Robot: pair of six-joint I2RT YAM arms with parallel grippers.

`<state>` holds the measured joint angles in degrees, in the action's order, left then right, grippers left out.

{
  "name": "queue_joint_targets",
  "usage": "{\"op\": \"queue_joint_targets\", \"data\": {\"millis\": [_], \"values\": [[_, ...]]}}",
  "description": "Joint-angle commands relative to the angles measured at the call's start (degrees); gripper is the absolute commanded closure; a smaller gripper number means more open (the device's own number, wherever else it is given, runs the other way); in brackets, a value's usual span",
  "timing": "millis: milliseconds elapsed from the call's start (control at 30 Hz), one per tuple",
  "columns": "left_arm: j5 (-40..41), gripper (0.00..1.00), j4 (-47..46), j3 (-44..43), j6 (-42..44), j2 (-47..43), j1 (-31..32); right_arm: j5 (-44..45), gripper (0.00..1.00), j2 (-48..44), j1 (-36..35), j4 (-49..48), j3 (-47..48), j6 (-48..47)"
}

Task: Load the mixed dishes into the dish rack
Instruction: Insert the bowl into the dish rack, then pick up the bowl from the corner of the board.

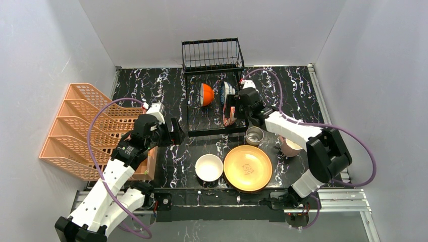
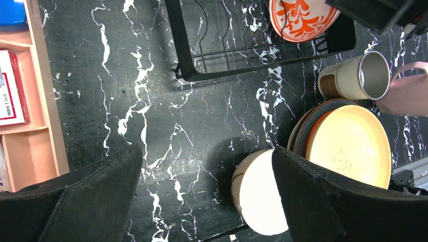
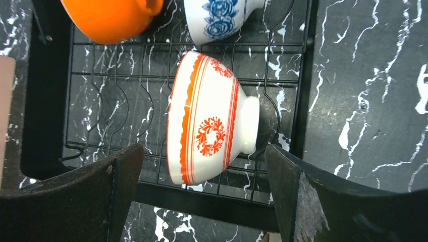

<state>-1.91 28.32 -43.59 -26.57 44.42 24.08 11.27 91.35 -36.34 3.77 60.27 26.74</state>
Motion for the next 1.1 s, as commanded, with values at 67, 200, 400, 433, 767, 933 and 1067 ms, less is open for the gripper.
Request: {"op": "queue_joint_targets", "data": {"millis": [67, 200, 400, 433, 767, 933, 1067], "values": [[0.31, 0.02, -0.10, 0.38, 0.87, -0.63, 0.01, 3.86, 0.01, -8.17, 0.06, 2.05, 3.44, -1.34], [-0.85, 0.02, -0.02, 0.22, 0.88, -0.54, 0.01, 4.86, 0.01, -13.59, 0.12, 3.17, 2.63, -0.52], [-3.72, 0.02, 1.27, -1.31, -0.07, 1.28, 0.25, 11.20, 0.01, -22.55, 0.11, 7.59, 0.22, 3.71], [-4.79, 0.02, 1.30, -1.50, -0.37, 1.47, 0.33, 11.83, 0.01, -23.56, 0.08, 9.35, 0.28, 4.68], [-0.92, 0.02, 5.65, -3.37, -5.08, 3.59, 9.88, 2.31, 0.01, -32.91, 0.08, 15.90, -5.26, 3.84], [10.77, 0.02, 5.95, -0.97, -11.02, 8.23, 23.70, 1.47, 0.01, -34.05, 0.06, 17.79, -6.92, 3.58], [13.85, 0.04, 6.38, 0.23, -13.44, 11.63, 27.63, 0.88, 0.01, -34.13, 0.11, 18.81, -6.89, 3.54]]}}
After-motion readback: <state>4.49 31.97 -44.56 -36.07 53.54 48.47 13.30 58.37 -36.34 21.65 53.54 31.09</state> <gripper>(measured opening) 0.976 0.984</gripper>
